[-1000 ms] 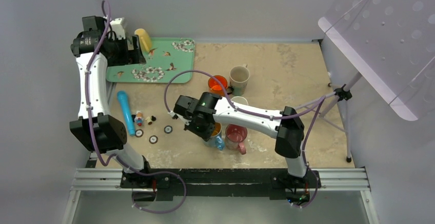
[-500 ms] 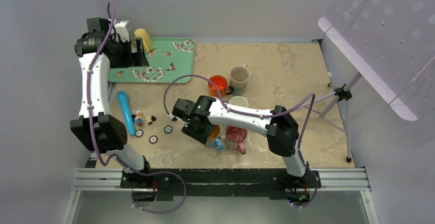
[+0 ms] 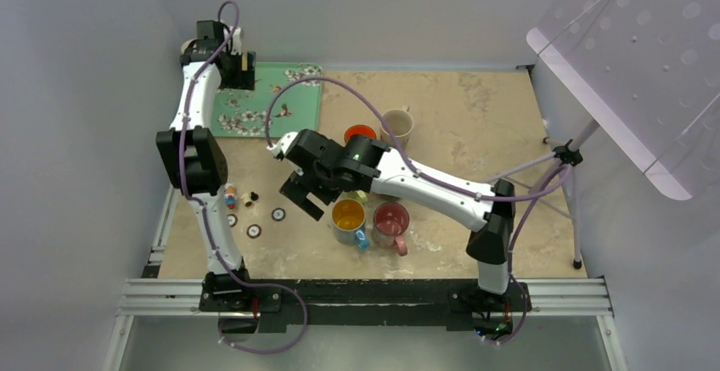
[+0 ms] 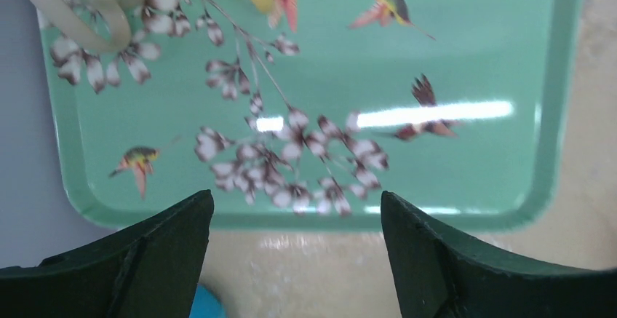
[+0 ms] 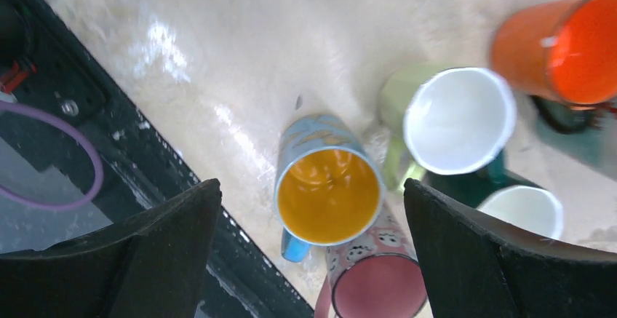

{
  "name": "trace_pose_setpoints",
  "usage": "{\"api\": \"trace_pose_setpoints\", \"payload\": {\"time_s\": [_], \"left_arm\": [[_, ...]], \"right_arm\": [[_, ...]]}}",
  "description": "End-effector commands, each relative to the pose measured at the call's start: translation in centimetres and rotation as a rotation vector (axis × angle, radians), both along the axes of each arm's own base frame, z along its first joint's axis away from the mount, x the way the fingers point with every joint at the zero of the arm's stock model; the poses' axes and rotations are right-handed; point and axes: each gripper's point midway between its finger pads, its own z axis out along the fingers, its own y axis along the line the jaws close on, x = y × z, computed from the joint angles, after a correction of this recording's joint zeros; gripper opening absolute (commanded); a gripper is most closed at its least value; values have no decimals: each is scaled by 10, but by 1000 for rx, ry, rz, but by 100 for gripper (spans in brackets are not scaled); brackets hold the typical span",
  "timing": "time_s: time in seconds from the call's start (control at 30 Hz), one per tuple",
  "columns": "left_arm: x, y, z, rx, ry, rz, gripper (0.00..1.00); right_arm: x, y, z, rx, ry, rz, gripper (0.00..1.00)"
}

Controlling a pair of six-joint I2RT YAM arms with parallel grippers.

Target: Turn the mug right side up

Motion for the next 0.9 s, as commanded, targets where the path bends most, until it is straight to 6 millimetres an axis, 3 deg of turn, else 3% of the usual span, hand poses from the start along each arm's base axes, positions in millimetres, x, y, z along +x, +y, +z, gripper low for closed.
{"api": "trace_pose_setpoints", "payload": {"time_s": [0.0,0.1,0.2,0.27,0.47,0.57,0.63,0.7,0.83,0.87], "left_arm": [[74,36,23,162,-229,73,89],[110,39,14,229,-313,0,89],[141,48,10,408,-386,-45,92],[156,49,-6,530,-378,-100,96],[174,69,-44,628,-340,-115,92],[174,61,-64,576,-318,-188,89],[174,52,-66,558,-315,-239,88],[173,52,-69,529,-306,-268,82],[168,68,-82,579,-264,-326,37],[166,69,-87,586,-247,-358,34]], "right_arm": [[31,-5,70,160,-180,-137,98],[33,-8,68,165,-187,-162,98],[32,-11,59,148,-165,-175,98],[34,-15,53,125,-156,-192,98],[49,-29,49,86,-138,-243,98],[60,-34,53,70,-150,-263,98],[67,-35,59,69,-156,-272,98],[72,-38,61,54,-166,-275,97],[79,-42,64,15,-189,-284,97],[80,-43,65,9,-193,-286,97]]}}
